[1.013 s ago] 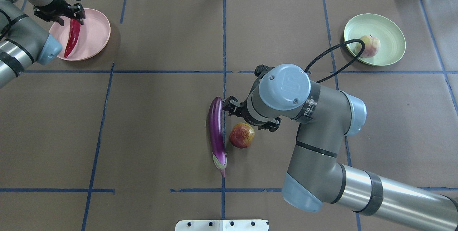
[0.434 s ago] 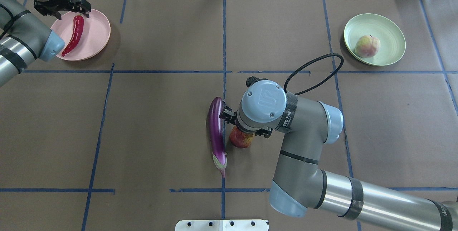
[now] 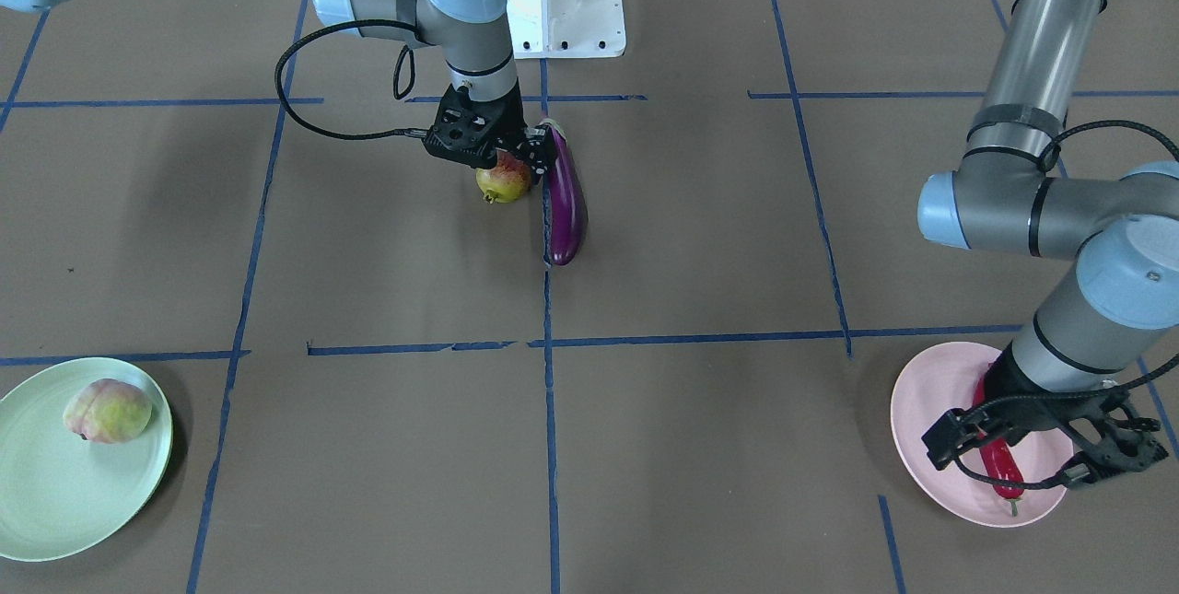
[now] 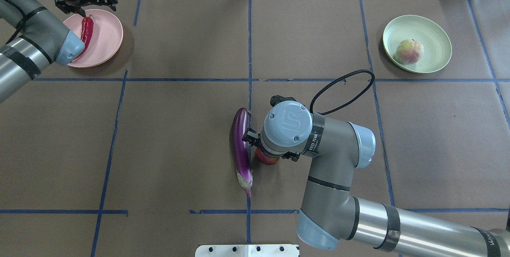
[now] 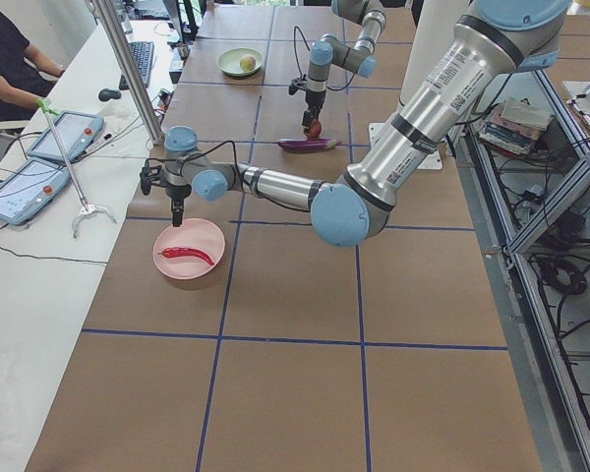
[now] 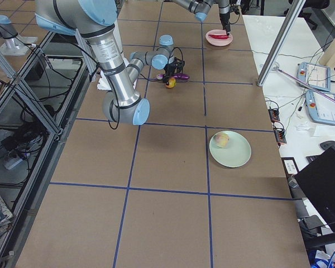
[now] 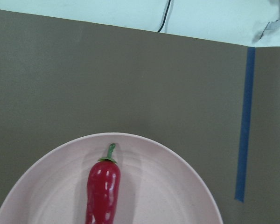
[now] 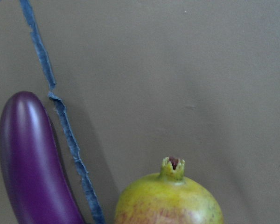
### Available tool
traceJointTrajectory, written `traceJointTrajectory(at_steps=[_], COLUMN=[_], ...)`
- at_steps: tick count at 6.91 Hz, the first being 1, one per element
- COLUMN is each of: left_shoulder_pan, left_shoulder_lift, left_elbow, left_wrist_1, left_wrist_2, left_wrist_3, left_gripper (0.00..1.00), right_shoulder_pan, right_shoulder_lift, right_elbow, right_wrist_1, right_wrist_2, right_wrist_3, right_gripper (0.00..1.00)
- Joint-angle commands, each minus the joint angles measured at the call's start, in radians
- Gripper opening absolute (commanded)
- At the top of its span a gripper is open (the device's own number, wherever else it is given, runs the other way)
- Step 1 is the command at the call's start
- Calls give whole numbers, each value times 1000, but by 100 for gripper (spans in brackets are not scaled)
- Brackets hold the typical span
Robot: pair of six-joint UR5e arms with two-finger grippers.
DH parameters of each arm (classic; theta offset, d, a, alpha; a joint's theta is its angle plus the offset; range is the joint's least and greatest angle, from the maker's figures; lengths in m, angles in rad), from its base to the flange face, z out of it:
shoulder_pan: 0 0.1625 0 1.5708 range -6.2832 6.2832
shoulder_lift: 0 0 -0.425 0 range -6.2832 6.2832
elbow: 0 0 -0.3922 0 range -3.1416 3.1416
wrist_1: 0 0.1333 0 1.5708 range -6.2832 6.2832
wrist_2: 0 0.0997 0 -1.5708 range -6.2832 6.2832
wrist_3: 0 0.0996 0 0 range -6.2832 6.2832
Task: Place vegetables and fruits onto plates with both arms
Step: 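Place chili on pink plate with left gripper while right grasps pomegranate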
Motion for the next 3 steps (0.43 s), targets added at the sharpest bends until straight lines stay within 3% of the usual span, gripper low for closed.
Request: traceJointTrajectory(at_steps=[1, 2, 3], left_shoulder_pan=[130, 181, 265], left_shoulder_lift=[8, 12, 11], left_elbow=[-120, -165, -217], left_wrist_1=[6, 2, 7], left_wrist_2=[0, -2, 0], left_wrist_3=[-112, -183, -202], left_gripper=[100, 100, 100], right_shoulder_pan=[-1, 30, 97], right_shoulder_lift=[-2, -7, -22], right_elbow=[-5, 7, 59], right_wrist_1=[-2, -2, -7], right_wrist_2=[2, 12, 63], right_wrist_3=[-2, -11, -14], right_gripper=[20, 0, 0])
